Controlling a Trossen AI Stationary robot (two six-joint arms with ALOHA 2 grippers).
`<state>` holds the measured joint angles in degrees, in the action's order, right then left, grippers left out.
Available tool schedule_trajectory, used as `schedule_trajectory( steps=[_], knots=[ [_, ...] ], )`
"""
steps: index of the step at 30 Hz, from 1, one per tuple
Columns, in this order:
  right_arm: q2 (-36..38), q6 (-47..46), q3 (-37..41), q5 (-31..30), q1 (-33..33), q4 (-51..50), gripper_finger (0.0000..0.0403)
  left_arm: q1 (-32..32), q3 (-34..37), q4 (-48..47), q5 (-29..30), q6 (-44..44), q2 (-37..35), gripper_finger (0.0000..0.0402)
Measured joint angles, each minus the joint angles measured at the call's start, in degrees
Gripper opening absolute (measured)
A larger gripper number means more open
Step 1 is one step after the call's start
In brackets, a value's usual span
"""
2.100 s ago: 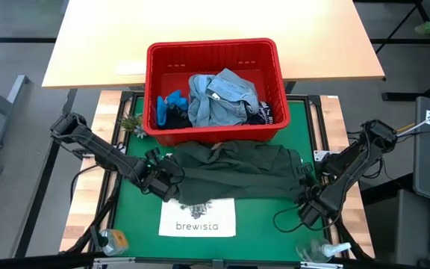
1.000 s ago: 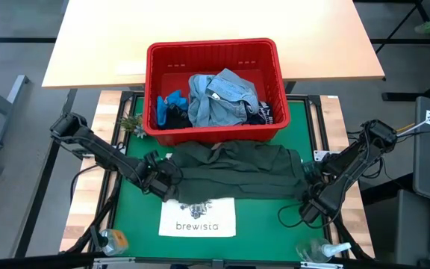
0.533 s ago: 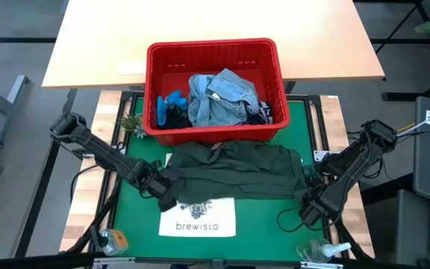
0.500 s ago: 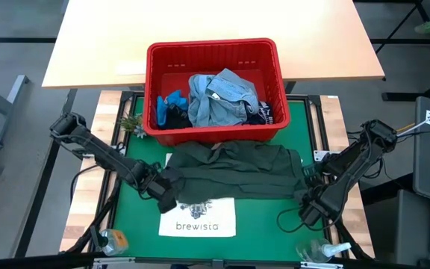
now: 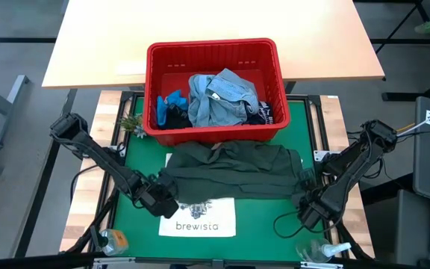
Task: Fold Laundry from Bin
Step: Fold the green t-shirt
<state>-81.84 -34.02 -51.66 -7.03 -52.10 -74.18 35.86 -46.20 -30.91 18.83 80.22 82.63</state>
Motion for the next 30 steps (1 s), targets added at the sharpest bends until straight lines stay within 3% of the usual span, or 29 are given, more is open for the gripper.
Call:
schedule_trajectory(
  steps=[6, 12, 30],
  knots=[
    [0.0, 0.0, 0.0, 0.0, 0.0, 2.1, 0.0168, -0.2, 5.0, 8.5, 0.1, 1.7, 0.0, 0.0121],
    [0.0, 0.0, 0.0, -0.4, 0.0, 3.3, 0.0168, -0.3, 7.1, 9.2, 0.2, 3.8, 0.0, 0.0121],
    [0.0, 6.6, 0.0, -13.9, 0.0, 11.8, 0.0168, -0.3, 7.3, 12.5, 3.2, 3.2, 0.0, 0.0121]
  ],
)
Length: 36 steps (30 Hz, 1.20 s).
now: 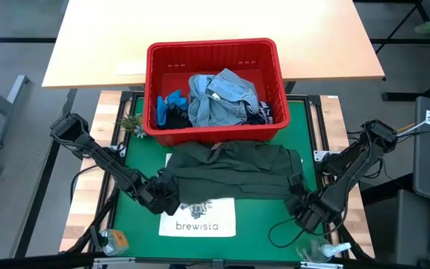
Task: Fold Laundry from Bin
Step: Fold the green t-shirt
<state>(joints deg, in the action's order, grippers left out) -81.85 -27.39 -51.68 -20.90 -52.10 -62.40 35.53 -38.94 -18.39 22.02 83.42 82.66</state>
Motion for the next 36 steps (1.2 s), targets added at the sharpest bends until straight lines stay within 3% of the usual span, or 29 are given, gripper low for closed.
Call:
schedule_trajectory(
  steps=[17, 23, 36],
  knots=[
    [-0.8, 3.6, 6.0, 1.8, 0.0, 4.0, 0.0168, 0.0, 0.0, -0.1, 0.1, -3.1, 0.0, 0.0006],
    [-0.8, 2.0, 8.5, 4.5, 0.0, 4.0, 0.0168, 0.0, 0.0, -0.1, 0.7, -4.4, 0.0, 0.0002],
    [-0.8, 1.9, 8.8, 8.0, 0.0, -0.1, 0.0168, 0.1, 0.0, -2.8, -6.8, -4.5, -0.3, 0.0]
  ],
)
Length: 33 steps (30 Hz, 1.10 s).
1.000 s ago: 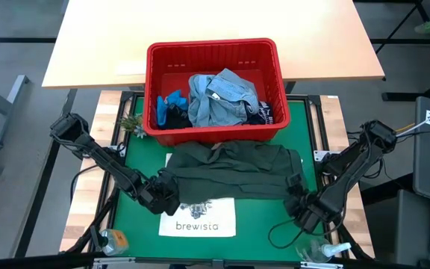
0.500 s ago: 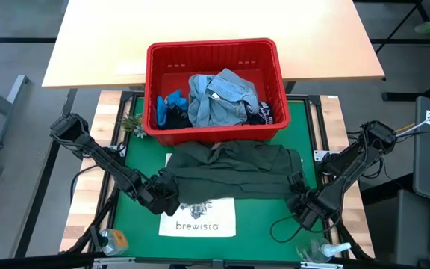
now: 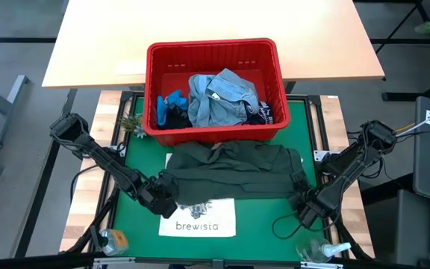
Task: Fold Laundry from Bin
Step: Fold the green t-shirt
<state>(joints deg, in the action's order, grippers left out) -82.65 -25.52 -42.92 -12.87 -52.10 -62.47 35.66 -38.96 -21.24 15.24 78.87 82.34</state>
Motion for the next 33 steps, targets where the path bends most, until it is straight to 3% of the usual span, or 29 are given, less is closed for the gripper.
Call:
schedule_trajectory(
  steps=[7, 16, 33],
  knots=[
    [0.0, -1.7, 0.0, 3.5, 0.0, -2.8, 0.0168, 0.0, 0.0, -5.1, -0.9, 0.0, -4.2, 0.0],
    [0.0, -2.0, 0.0, 3.5, 0.0, -3.5, 0.0168, 0.0, -0.1, -16.9, -4.9, 0.0, -11.7, 0.0],
    [0.0, -3.1, 0.0, 3.5, 0.0, -3.6, 0.0168, -2.6, -0.5, -27.1, -12.3, -8.2, -12.0, 0.0]
  ],
)
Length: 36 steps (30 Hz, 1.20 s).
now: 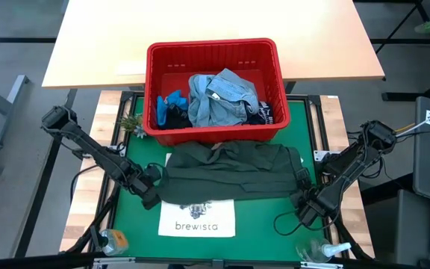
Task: Fold Laundry from Bin
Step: Fold the green t-shirt
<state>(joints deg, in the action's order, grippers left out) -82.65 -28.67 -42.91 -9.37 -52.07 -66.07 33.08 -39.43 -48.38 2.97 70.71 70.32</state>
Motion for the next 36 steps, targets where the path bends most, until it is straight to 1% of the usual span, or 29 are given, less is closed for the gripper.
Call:
schedule_trajectory(
  steps=[4, 8, 11, 15, 20, 24, 29, 33, 36],
  knots=[
    [0.0, 0.0, 0.0, 0.5, 0.0, -0.1, 0.0168, -0.5, -1.4, -3.2, -1.0, -1.4, 0.0, 0.0],
    [0.0, 0.0, 0.0, 0.9, 0.0, -0.1, 0.0168, -0.6, -1.6, -0.6, -1.0, -1.4, 0.0, 0.0],
    [0.0, 0.0, -0.2, 1.0, 0.0, -0.2, 0.0168, -0.5, -1.6, -0.1, -1.0, -4.7, 0.0, 0.0006],
    [0.0, 0.0, -1.3, 1.0, 0.0, -0.7, 0.0168, -0.5, -1.6, -0.3, -0.8, -5.3, 0.0, 0.0043],
    [0.0, 0.0, -4.3, 1.0, 0.0, -5.1, 0.0168, -0.5, -1.6, -0.3, -0.8, -5.3, 0.0, 0.01],
    [0.0, 0.1, -6.8, 1.0, 0.0, -7.6, 0.0168, -0.5, -1.6, -0.3, -1.3, -5.4, 0.0, 0.0127],
    [0.0, 0.9, -8.9, 0.9, 0.0, -7.5, 0.0168, -0.5, -1.6, -0.3, -1.2, -5.4, 0.0, 0.0132],
    [0.0, 0.2, -9.7, -0.2, 0.0, -7.2, 0.0168, -0.5, -1.6, -0.3, -1.5, -5.4, 0.0, 0.0122],
    [0.0, 0.5, -10.5, -0.5, 0.0, -7.2, 0.0168, -0.5, -1.7, -0.5, -3.7, -6.7, 0.0, 0.0111]
  ],
)
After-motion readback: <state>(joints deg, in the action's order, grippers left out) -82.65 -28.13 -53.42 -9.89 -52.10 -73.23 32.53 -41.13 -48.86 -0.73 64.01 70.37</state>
